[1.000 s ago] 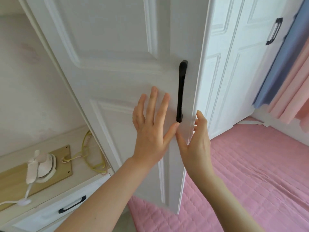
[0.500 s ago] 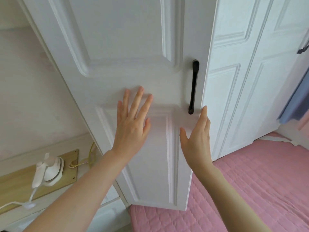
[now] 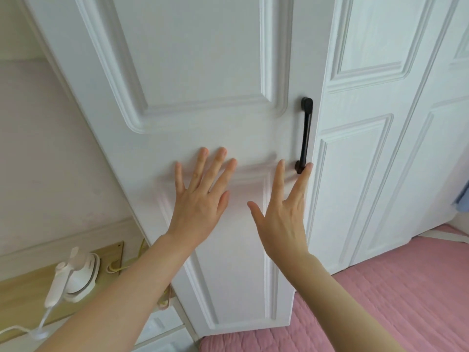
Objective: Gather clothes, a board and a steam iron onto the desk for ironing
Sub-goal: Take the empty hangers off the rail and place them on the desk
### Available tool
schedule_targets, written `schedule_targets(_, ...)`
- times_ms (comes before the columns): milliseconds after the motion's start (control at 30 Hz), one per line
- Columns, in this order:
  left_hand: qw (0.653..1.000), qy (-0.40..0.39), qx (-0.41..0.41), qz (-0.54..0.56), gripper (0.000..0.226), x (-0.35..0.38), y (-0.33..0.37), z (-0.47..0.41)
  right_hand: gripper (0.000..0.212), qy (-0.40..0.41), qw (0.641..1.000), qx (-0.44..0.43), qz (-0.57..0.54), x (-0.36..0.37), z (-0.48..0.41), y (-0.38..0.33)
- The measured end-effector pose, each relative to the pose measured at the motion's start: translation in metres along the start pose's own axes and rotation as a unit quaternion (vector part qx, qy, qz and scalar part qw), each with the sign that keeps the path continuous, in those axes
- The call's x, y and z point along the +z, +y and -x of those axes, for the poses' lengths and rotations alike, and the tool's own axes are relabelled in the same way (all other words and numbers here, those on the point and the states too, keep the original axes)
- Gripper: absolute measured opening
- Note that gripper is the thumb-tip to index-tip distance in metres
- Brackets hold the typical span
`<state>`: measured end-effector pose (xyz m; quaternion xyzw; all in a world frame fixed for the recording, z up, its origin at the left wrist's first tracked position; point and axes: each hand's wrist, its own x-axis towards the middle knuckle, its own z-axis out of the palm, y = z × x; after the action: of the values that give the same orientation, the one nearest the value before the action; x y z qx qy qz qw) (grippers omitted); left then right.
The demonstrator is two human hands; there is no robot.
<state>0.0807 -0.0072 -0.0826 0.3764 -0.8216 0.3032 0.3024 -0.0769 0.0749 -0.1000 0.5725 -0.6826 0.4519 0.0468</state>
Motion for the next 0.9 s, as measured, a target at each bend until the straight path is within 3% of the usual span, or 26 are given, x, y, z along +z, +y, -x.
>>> schedule_targets(900, 0.985, 0.099, -0.036, -0.137, 0.058, 0.071, -0.01, -0.019, 0.097, 0.004, 0.996, -0.053, 0.068, 0.085, -0.068, 0.041)
